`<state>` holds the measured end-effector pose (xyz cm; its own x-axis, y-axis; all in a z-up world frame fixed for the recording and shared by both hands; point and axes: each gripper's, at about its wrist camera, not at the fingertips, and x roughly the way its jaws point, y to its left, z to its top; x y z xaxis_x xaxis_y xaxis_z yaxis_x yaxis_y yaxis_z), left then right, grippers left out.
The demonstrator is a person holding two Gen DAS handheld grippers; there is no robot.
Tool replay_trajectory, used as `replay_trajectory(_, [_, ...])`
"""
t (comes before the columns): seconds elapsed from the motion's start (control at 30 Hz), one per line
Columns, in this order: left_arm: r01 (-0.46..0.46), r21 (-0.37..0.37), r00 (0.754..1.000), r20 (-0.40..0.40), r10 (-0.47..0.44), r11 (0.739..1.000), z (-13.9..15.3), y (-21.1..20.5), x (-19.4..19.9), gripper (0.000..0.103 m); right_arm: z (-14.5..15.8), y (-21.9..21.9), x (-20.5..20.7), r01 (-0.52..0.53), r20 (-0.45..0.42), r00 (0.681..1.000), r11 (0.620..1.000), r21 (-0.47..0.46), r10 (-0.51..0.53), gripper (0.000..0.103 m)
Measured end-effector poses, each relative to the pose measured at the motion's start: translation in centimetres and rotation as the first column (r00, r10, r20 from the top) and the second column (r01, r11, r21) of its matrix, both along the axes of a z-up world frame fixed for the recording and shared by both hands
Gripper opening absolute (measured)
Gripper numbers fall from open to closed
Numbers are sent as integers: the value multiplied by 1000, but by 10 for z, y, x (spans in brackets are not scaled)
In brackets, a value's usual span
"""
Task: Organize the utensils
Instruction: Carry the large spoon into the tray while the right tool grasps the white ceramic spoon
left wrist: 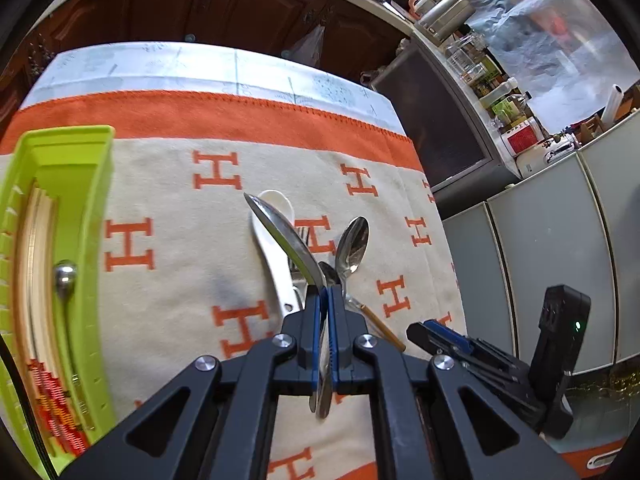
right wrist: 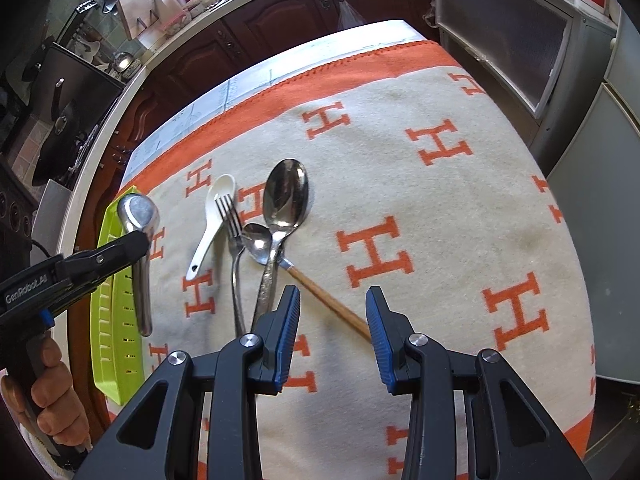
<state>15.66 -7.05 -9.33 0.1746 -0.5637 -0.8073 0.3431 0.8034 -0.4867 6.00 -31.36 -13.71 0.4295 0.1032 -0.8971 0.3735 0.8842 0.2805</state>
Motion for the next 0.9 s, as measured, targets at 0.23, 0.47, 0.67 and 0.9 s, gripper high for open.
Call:
replay_trajectory(0.23, [-54,73,998,30,52,996,20,64,-8,1,5,16,14,-59,11,998,994,96,59,34])
replay_trajectory(0.47, [-141,179,990,13,141,974,4,131,5,1,3,32,49,-85,8,996,967,242,85,34])
replay_trajectory(0.67, [-163,269,983,-39,180,949,-32,161,17,1,-13,39,80,-65,-29,996,941,331,79,29])
replay_trajectory(0.9, [-135,332,987,-37,156,934,-56,180,11,3,-35,44,108,-34,-74,995,927,374,66,29])
